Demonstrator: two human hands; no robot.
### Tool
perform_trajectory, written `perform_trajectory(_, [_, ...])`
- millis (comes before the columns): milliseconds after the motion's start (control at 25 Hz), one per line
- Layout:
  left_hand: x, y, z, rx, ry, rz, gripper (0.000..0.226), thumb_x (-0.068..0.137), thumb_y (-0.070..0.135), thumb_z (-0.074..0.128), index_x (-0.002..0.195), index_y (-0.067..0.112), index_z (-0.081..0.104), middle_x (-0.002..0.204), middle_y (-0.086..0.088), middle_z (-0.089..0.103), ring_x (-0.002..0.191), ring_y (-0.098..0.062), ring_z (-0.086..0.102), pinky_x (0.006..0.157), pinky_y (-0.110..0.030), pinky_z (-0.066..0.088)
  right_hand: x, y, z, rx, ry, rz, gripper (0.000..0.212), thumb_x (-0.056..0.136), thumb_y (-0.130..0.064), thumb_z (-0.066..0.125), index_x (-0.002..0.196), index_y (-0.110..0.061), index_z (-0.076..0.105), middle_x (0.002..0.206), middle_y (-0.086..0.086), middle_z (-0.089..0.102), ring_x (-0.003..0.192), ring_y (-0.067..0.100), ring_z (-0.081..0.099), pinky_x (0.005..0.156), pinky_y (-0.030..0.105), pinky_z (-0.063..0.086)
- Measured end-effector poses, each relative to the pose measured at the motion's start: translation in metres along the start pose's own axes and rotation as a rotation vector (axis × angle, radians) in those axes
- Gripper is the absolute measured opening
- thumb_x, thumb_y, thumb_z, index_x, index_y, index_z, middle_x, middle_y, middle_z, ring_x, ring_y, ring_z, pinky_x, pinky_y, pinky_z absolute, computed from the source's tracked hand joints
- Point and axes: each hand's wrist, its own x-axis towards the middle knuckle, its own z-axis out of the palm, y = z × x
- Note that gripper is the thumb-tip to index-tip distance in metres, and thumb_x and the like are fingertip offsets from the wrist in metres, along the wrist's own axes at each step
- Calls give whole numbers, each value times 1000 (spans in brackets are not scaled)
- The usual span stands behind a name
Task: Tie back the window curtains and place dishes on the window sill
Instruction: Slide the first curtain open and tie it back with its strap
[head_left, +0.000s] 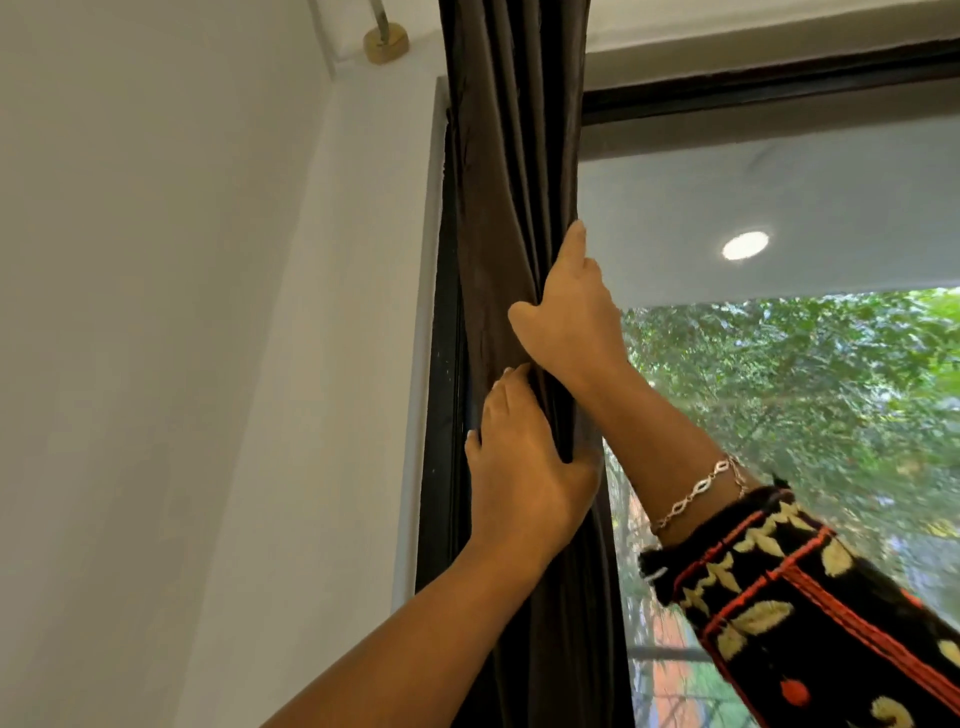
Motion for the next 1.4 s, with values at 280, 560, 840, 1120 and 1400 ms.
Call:
perform_trajectory(280, [-70, 8, -18, 211, -169, -139, 71, 86, 29, 59, 143, 16, 20, 151, -4, 24, 140, -19, 21, 111, -44, 28, -78, -4, -21, 34, -126, 75, 78, 88, -20, 55, 148, -13, 5, 142, 14, 34, 121, 29, 44, 96, 35, 42])
perform_trajectory(560, [-145, 17, -58, 504, -446, -159, 79, 92, 29, 50, 147, 16, -5, 156, -5, 2, 144, -20, 0, 116, -45, 15, -168, -10, -47, -67, -328, 203, 74, 91, -28, 54, 148, -12, 10, 149, 15, 25, 134, 29, 31, 106, 43, 35])
perform_trajectory(840, [-234, 14, -91, 639, -578, -225, 75, 94, 37, 40, 146, 15, -9, 156, -7, -3, 144, -23, -1, 116, -42, 9, -269, -23, -69, -243, -538, 278, 75, 94, -38, 45, 148, -15, -1, 156, 12, -2, 143, 30, 6, 114, 40, 17])
perform_trajectory(1120, [-317, 20, -112, 713, -705, -259, 76, 94, 42, 37, 146, 14, -11, 156, -10, -1, 144, -24, 2, 116, -43, 12, -367, -21, -96, -322, -666, 314, 77, 93, -46, 43, 148, -14, -1, 156, 13, -2, 144, 29, 2, 116, 39, 11])
perform_trajectory(1400, [-386, 62, -99, 673, -756, -390, 73, 95, 38, 39, 147, 13, -6, 156, -10, -2, 144, -25, 1, 116, -44, 10, -444, 4, -143, -362, -790, 330, 76, 94, -46, 40, 148, -13, -2, 155, 16, -5, 144, 31, 0, 116, 38, 6])
